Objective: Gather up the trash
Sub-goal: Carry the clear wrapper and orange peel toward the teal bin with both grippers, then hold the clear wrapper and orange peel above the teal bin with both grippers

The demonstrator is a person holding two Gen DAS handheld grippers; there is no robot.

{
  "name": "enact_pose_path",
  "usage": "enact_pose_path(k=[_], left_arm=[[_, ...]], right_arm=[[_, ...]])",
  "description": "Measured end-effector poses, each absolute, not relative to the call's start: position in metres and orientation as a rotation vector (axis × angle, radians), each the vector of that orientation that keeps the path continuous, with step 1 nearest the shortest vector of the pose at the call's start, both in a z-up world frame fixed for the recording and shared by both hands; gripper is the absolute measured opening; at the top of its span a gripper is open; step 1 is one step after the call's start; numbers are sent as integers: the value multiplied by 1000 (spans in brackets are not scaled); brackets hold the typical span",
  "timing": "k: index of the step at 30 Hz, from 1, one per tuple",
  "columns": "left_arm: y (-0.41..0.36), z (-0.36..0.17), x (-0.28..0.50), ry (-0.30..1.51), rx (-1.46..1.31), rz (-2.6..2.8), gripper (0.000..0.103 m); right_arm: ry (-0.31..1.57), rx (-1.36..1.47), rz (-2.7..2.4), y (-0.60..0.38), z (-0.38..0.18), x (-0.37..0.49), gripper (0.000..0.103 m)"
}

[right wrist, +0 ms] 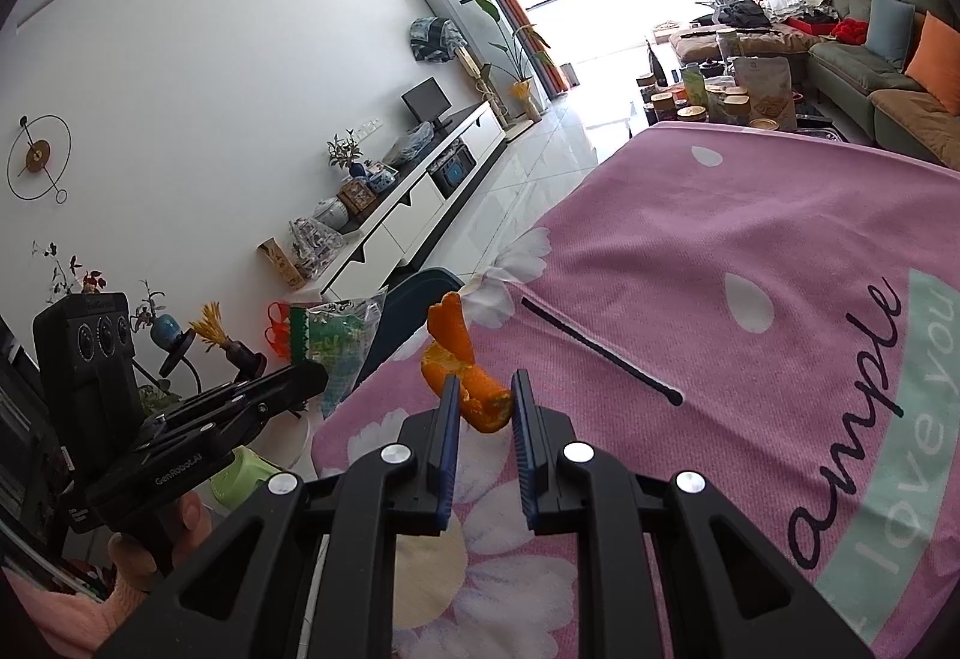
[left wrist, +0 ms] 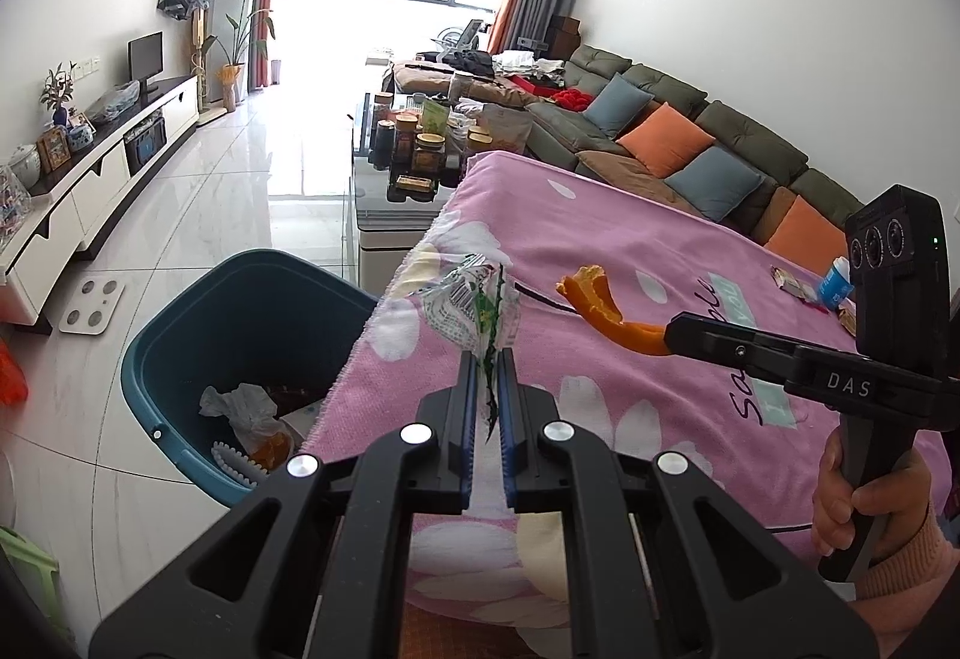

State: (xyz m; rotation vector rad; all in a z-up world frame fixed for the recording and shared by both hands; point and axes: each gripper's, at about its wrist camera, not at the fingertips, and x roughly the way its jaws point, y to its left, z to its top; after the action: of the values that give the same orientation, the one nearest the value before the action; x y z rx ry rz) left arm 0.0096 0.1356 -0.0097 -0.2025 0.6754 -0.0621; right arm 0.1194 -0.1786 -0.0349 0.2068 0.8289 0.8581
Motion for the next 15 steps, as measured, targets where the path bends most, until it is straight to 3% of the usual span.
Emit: enact_pose_path(k=[15], left_arm=[[140,-10,8,669,-212,-33,7]], right_arm=[[835,195,882,-164,-34,122,15]])
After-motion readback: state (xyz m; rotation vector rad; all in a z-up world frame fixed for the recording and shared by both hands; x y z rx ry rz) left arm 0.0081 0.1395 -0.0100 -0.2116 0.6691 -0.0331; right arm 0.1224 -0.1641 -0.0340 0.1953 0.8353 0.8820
